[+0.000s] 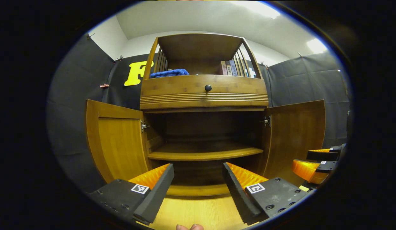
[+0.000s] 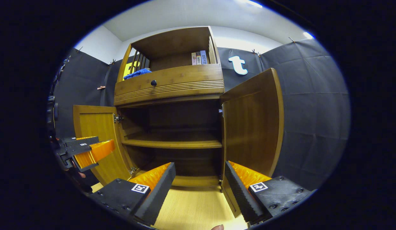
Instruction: Open the right door of the double-door shoe cabinet with the right hand, and open the left door with the left hand.
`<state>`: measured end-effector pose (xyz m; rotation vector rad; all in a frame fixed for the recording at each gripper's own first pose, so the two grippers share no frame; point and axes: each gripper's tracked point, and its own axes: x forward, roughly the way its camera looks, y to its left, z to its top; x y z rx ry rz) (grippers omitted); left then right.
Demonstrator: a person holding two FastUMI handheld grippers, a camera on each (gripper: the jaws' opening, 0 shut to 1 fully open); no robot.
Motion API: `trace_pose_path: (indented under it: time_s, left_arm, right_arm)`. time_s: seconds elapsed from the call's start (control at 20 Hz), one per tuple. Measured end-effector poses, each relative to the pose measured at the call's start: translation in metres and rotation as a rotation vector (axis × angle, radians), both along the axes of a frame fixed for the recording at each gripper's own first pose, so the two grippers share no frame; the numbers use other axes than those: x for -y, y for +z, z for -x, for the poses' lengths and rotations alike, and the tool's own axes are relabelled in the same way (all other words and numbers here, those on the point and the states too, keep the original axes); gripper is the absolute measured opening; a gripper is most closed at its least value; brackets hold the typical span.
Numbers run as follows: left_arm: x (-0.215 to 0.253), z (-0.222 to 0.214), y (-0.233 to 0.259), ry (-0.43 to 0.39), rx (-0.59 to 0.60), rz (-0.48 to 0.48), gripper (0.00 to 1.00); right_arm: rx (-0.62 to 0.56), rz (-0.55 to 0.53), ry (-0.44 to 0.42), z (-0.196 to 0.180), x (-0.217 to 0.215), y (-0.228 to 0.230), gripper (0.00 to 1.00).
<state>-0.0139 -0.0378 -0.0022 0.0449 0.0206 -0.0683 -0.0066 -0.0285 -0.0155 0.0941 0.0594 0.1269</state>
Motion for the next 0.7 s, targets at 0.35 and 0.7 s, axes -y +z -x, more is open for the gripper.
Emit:
trace_pose_path:
  time_s: [0.35,0.7]
  left_arm:
    - [-0.0022,-0.0004,-0.0016,-0.004,-0.004,-0.002,0.94]
    - [-0.0051,0.0025,-0.0005,-0.001,0.0,0.002,0.95]
  right_arm:
    - [-0.002,0.005,0.0,-0.0017,-0.0023,-0.0009,0.98]
    - [-0.004,0.008,0.001,0.0018,-0.0025,-0.0008,0.98]
